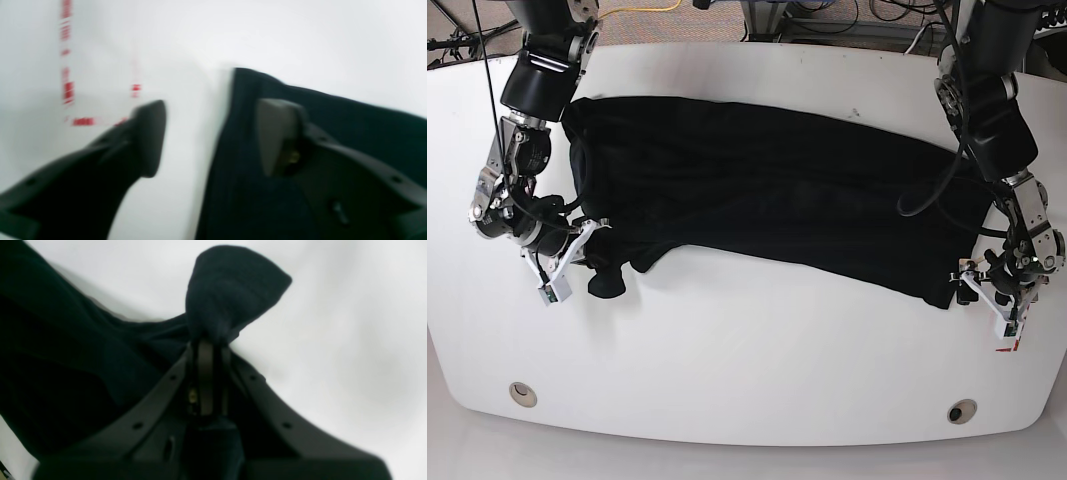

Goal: Fold the T-shirt properly
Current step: 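Fold the grasped edge over the shirt toward the held edge with both grippers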

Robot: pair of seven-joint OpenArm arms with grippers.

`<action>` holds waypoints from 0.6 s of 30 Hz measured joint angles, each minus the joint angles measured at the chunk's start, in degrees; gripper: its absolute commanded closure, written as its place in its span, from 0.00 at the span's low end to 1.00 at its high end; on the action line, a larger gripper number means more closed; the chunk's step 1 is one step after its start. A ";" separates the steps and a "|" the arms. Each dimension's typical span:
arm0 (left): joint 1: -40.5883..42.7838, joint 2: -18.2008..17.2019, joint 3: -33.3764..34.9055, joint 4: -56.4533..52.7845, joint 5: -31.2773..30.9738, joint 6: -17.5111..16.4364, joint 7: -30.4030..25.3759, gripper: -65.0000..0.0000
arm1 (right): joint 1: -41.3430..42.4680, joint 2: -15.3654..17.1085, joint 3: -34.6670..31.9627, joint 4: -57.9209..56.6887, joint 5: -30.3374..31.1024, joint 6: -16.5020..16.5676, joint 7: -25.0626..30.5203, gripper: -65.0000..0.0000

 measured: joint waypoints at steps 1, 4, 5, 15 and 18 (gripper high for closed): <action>0.04 -0.42 0.02 -0.26 -0.20 -0.11 0.00 0.34 | -0.02 0.07 0.02 0.00 -0.04 0.02 0.20 0.97; -0.46 -1.14 0.00 -3.65 -0.24 -0.48 -0.46 0.34 | -0.04 0.11 0.02 -0.02 -0.02 0.02 0.42 0.97; -0.55 -1.25 0.00 -4.83 -0.24 -0.50 -0.48 0.34 | -0.07 0.11 0.02 -0.02 -0.04 0.02 0.46 0.97; 0.66 -0.35 0.04 -9.22 -0.33 -5.86 1.40 0.37 | -0.07 -0.09 0.00 -0.07 -0.04 0.02 1.18 0.97; 2.36 -0.13 0.07 -4.13 -0.70 -8.07 4.07 0.41 | -0.04 -0.15 -0.02 -0.09 0.00 0.00 1.14 0.97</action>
